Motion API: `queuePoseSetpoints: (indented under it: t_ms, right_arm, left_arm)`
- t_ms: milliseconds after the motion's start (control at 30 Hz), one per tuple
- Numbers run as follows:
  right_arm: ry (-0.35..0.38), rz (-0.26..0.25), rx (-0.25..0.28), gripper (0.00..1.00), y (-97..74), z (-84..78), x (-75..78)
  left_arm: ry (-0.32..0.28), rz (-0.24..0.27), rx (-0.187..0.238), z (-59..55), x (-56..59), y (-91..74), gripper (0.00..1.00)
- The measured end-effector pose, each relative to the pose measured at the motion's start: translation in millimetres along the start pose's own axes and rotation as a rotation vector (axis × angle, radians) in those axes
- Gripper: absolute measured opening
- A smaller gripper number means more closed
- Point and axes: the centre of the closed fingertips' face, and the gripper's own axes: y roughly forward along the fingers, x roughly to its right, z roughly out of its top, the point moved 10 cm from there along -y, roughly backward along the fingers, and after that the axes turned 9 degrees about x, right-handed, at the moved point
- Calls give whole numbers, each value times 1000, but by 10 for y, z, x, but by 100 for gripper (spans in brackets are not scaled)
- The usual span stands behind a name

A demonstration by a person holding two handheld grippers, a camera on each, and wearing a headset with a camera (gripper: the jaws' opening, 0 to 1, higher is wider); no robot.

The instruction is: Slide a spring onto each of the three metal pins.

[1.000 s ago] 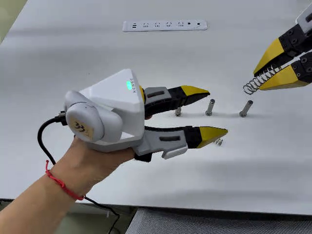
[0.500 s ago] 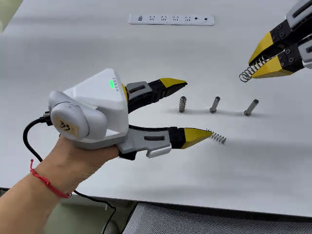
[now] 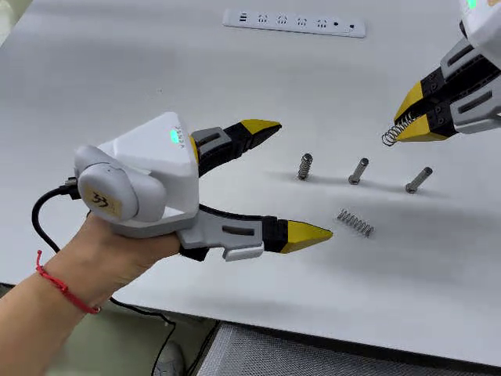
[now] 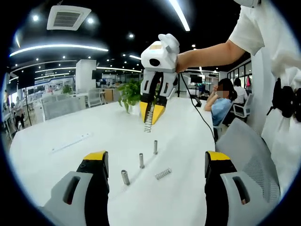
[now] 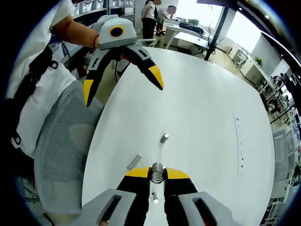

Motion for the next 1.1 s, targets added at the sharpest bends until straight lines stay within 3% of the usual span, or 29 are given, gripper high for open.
queuePoseSetpoints:
  t_ms: [233,533,1100]
  right_arm:
    - [39,20,-19,7,208,-132,128]
    - [51,40,-47,7,426,-195,214]
    - [58,66,-90,7,590,-284,264]
  left_arm:
    - [-22,-2,-23,-133,-67,-33,93]
    - [-40,3,-25,-216,-113,-51,98]
    - [-56,10,-7,-241,-148,-59,99]
